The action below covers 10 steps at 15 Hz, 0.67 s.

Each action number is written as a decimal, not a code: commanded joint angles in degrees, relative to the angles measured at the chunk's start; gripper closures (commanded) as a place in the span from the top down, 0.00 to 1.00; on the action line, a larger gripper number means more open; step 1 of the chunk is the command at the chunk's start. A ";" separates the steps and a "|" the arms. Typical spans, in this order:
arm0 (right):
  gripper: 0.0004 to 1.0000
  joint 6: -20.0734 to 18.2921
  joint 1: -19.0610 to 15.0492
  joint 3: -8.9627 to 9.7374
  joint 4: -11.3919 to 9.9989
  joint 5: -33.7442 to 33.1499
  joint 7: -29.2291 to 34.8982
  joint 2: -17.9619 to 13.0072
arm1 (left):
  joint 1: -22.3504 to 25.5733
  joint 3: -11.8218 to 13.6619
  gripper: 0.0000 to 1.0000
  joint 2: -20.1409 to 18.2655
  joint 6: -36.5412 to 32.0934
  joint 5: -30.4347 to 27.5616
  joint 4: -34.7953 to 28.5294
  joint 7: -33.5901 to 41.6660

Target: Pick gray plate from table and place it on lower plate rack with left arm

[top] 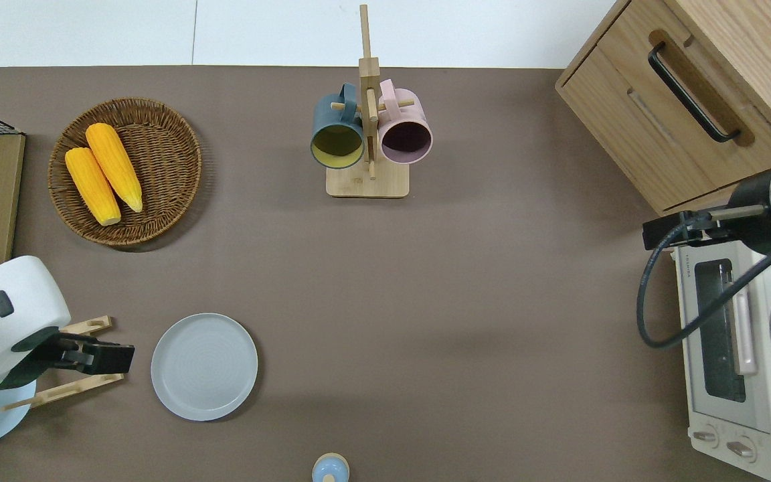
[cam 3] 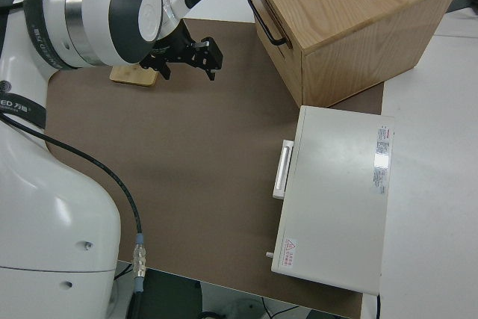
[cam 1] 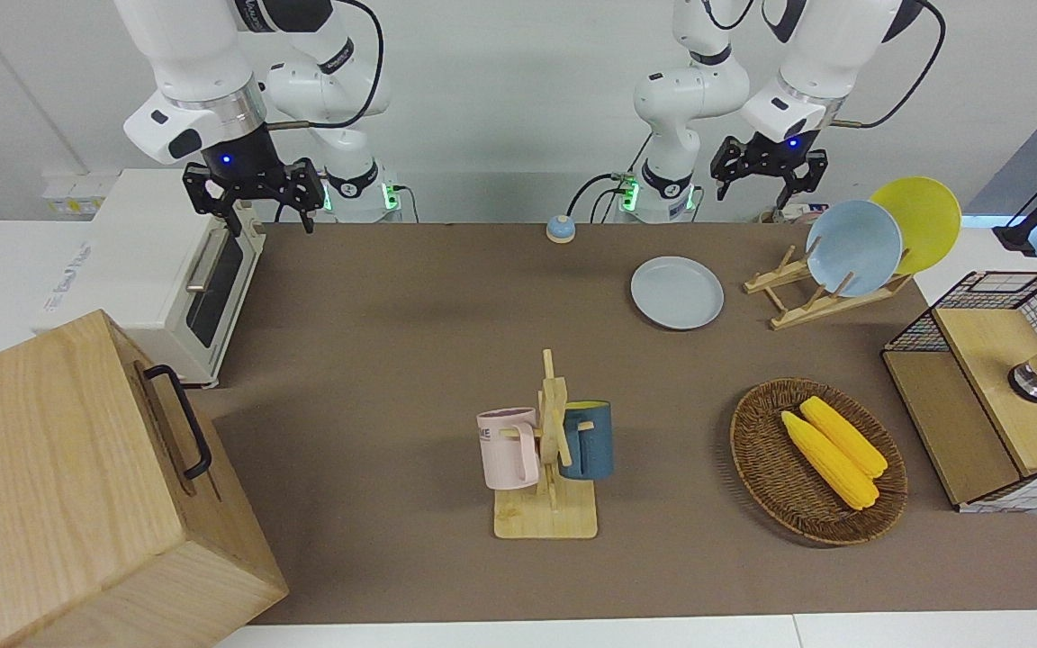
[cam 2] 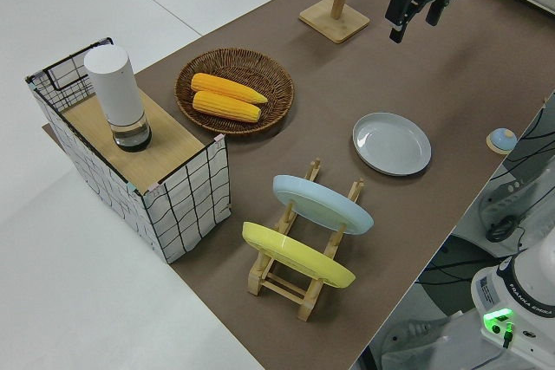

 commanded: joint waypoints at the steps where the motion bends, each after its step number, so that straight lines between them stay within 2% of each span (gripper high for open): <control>1: 0.98 -0.92 -1.28 1.18 1.23 -0.17 0.75 0.54 | -0.59 0.22 1.00 0.56 -0.61 1.43 0.01 -0.59; 10: 0.98 -0.92 -1.19 1.18 1.14 -0.17 0.75 0.54 | -0.68 0.22 1.00 0.56 -0.87 1.34 -0.52 -0.42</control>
